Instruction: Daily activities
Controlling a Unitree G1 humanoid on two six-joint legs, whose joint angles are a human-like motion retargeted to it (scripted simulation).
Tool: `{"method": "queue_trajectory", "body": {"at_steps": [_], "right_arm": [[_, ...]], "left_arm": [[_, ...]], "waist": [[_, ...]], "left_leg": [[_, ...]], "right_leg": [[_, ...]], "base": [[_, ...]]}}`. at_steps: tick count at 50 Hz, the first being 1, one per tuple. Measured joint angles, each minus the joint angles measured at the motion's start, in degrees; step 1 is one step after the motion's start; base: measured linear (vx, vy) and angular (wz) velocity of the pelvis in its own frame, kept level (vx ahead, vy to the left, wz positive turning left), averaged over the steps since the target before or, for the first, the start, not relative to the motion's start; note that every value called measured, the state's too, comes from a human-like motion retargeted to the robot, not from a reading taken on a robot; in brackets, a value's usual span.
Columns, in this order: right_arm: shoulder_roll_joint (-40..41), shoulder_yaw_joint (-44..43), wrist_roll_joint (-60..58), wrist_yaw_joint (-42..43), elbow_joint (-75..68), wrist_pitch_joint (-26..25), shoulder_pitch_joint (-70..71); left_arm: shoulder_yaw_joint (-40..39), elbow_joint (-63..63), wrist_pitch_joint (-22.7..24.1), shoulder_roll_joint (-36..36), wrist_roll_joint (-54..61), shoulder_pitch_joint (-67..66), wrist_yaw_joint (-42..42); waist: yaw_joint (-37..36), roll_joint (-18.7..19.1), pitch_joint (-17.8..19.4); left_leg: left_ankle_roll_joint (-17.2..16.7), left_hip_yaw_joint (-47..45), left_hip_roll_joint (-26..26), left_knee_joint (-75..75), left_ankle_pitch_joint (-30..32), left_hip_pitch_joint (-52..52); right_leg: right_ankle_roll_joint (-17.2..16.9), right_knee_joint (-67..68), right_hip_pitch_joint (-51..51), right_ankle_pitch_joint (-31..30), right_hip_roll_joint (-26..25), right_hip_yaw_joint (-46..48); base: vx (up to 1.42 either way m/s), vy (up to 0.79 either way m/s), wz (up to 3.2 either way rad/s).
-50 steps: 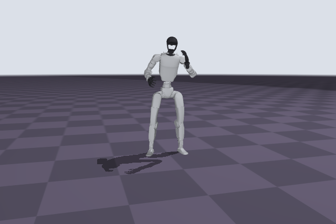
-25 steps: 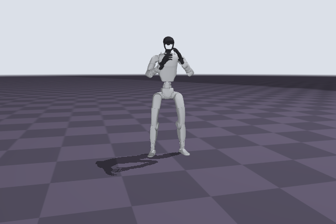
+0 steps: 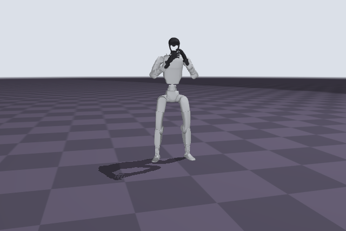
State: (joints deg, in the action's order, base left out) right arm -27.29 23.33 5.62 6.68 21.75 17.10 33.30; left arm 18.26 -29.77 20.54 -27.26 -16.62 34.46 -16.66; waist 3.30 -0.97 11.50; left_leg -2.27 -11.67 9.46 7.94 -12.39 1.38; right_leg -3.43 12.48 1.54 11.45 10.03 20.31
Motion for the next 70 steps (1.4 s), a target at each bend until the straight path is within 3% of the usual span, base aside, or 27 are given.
{"method": "queue_trajectory", "body": {"at_steps": [47, 70], "right_arm": [[0.1, 2.5, 3.6, -2.9, -1.3, 1.5, 3.0], [4.3, 3.8, 4.4, -2.0, -2.2, 1.9, 3.0]], "left_arm": [[1.0, 4.2, -1.0, -3.2, -5.2, 2.9, 1.5], [0.2, 4.0, -1.6, -7.0, -7.7, 8.1, -0.5]], "waist": [[-0.4, 0.3, 0.0], [1.5, 1.3, -0.7]], "left_leg": [[0.3, -1.4, 0.1, 0.1, 0.4, 2.6], [0.8, -3.1, 0.2, -0.3, 0.7, 3.7]], "right_leg": [[-0.5, -1.4, 2.8, 0.2, -0.1, 0.7], [-0.8, -2.4, 3.1, 0.0, -0.3, 0.1]], "base": [[0.00, 0.00, 0.00], [0.00, 0.00, 0.00]]}}
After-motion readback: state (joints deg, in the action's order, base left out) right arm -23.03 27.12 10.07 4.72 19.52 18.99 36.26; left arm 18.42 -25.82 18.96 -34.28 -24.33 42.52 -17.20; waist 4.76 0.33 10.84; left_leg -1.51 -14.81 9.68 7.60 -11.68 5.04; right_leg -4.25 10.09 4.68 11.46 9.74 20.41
